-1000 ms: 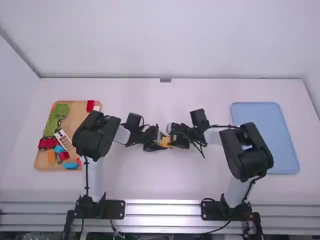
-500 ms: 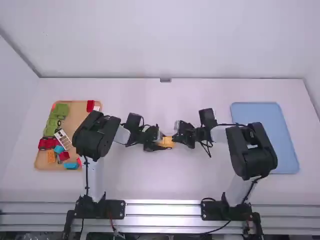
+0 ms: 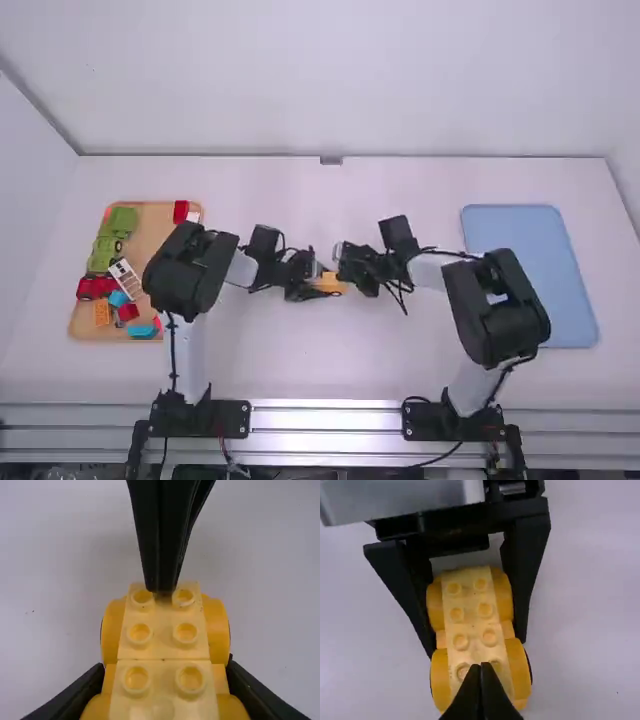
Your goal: Assemble lego blocks to make yellow taxi
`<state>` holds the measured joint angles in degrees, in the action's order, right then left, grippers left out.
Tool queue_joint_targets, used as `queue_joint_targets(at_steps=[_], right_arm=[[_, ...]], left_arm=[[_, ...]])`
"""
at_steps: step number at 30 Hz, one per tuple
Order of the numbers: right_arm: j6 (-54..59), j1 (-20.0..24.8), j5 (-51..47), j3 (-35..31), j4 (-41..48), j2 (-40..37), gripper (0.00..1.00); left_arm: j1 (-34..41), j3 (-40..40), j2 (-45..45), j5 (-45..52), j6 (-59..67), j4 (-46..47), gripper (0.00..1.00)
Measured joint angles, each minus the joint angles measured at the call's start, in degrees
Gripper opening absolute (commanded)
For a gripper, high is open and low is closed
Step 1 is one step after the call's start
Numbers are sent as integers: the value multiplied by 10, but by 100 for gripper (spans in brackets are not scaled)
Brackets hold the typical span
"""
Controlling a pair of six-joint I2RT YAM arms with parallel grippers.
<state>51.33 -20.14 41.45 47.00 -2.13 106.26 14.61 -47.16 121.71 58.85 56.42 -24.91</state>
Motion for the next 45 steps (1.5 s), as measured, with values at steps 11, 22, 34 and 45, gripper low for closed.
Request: queue_joint_targets(at_steps=[11,22,34,45], right_arm=[[7,-11,-31,14,40,-7,0],[-2,30,25,-5,10,-67,38],[-69,78,47,-5,8,-158,98],[-113,41,45,-5,-57,-158,98]], left_arm=[[1,0,0,2,2,2,42],[7,0,0,0,0,-1,56],[6,0,0,3,-16,-7,99],[-74,16,-188,4,-43,178,99]])
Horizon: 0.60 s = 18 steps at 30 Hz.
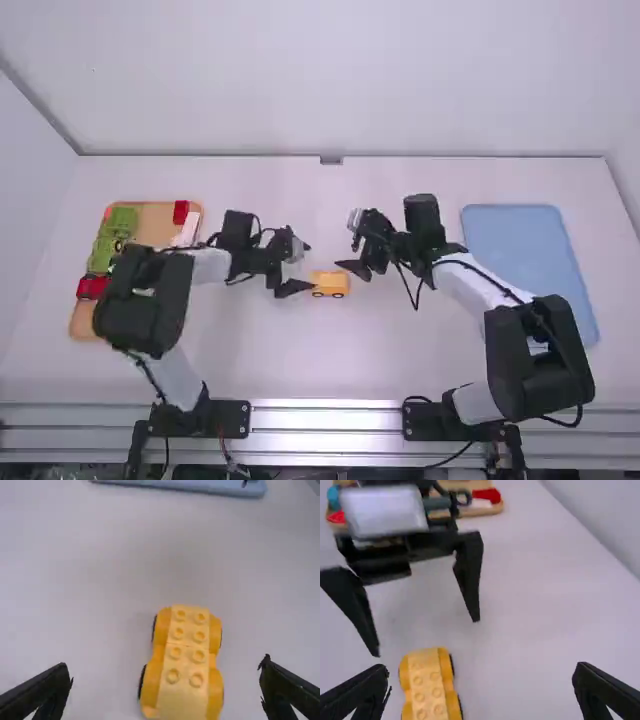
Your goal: Assemble lego blocks to make yellow taxi
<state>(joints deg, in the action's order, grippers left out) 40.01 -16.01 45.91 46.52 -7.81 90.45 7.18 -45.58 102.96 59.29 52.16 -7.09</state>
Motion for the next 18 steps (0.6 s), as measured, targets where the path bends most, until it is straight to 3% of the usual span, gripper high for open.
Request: queue_joint_targets(at_steps=[9,15,18], right_arm=[[-57,-47,-3,28,-18,0,98],[-73,-93,-29,98,-21,3,98],[-83,-119,-28,167,-5,34,98]], left_arm=[[-145,0,-201,21,-9,195,99],[-237,0,-273,13,-165,161,99],[-287,0,-316,-46,-336,136,99]])
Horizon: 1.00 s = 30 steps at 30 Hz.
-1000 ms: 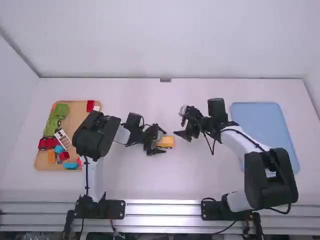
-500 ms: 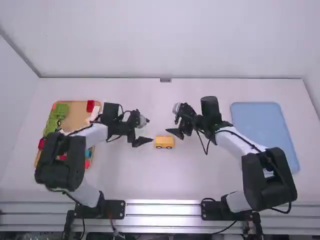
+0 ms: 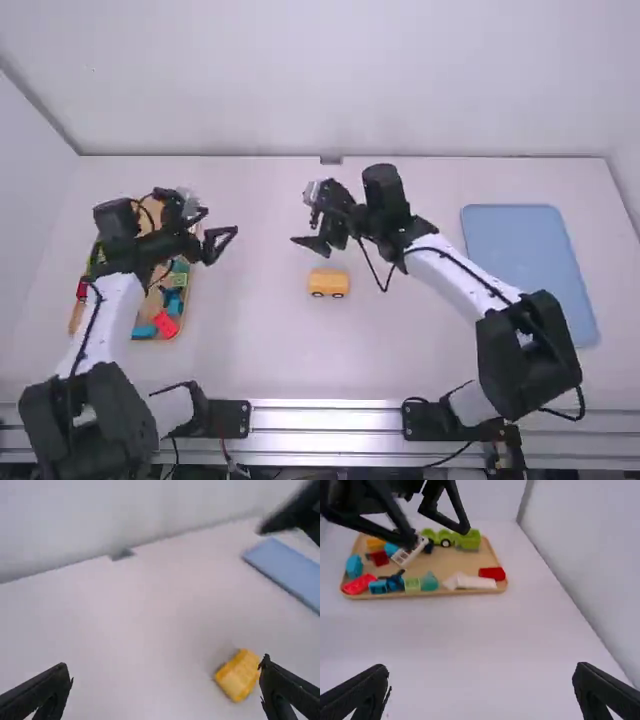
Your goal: Assemble lego blocks to make yellow taxi
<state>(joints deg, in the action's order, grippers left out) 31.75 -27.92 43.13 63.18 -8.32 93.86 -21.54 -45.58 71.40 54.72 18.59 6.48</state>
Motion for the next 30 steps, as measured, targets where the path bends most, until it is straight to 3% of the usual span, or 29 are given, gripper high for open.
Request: queue_joint_targets(at_steps=[11,14,21,30], right_arm=[[14,-77,11,280,211,181,98],[29,-92,11,313,234,193,98],[44,-105,22,329,214,193,98],[46,-104,86,329,202,193,98]], left_arm=[[-28,0,-176,-292,-268,90,99],[-27,0,-228,-372,-308,130,99],[-47,-26,-269,-530,-385,264,99],[-117,-158,-191,-650,-437,402,99]])
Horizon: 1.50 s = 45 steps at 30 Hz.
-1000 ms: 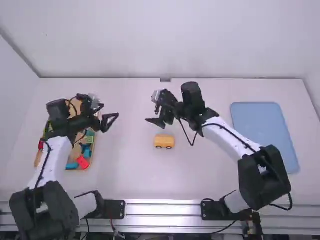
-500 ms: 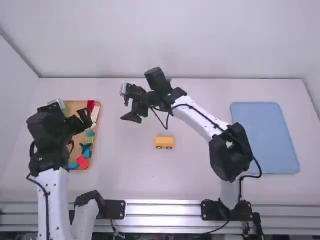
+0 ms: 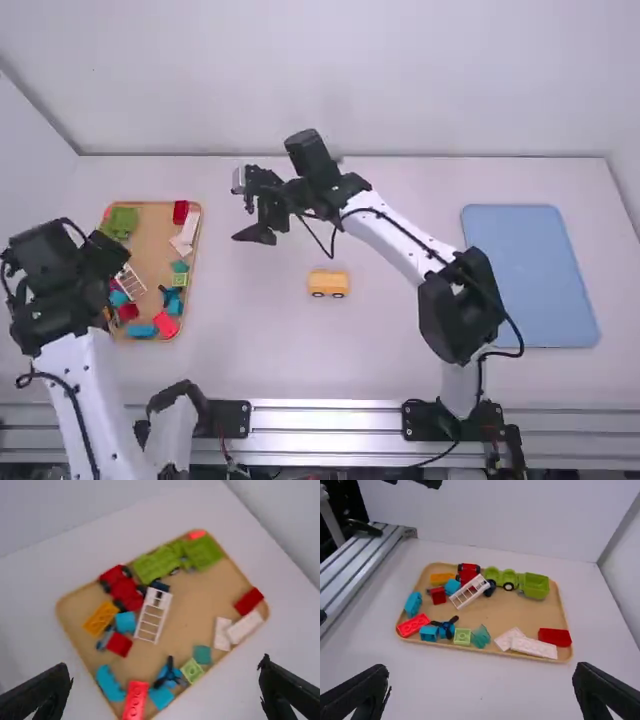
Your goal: Assemble lego blocks to make yellow taxi
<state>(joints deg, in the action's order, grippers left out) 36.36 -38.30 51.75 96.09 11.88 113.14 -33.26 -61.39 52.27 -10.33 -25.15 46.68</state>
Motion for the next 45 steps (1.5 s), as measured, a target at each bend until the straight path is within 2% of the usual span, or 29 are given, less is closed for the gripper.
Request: queue_joint_targets(at_steps=[7,12,21,23,27,30,33,36,37,39,43,45], right_arm=[[2,-15,6,0,-10,0,97],[1,-20,-15,0,-14,0,98],[0,-20,-74,0,-23,0,98],[2,-20,-83,0,-25,0,98],[0,-19,-96,0,-27,0,98],[1,-17,-100,0,-27,0,98],[-5,-16,-113,0,-28,0,98],[-11,-14,-123,0,-29,0,98],[-12,-13,-125,0,-30,0,98],[-14,-10,-129,0,-34,0,98],[-15,-4,-132,0,-39,0,98],[-17,1,-132,0,-40,0,98]], left_arm=[[-122,-71,136,3,12,36,99],[-211,-93,252,64,113,45,99],[-221,-95,425,97,309,17,99],[-221,-95,444,97,333,9,97],[-221,-95,480,97,398,-8,78],[-221,-95,492,97,434,-16,77],[-221,-90,495,97,483,-40,83],[-221,-73,495,98,510,-64,83],[-221,-63,495,101,524,-72,72],[-221,-47,495,108,547,-83,58],[-220,-19,496,135,580,-124,57],[-220,-11,496,147,590,-136,61]])
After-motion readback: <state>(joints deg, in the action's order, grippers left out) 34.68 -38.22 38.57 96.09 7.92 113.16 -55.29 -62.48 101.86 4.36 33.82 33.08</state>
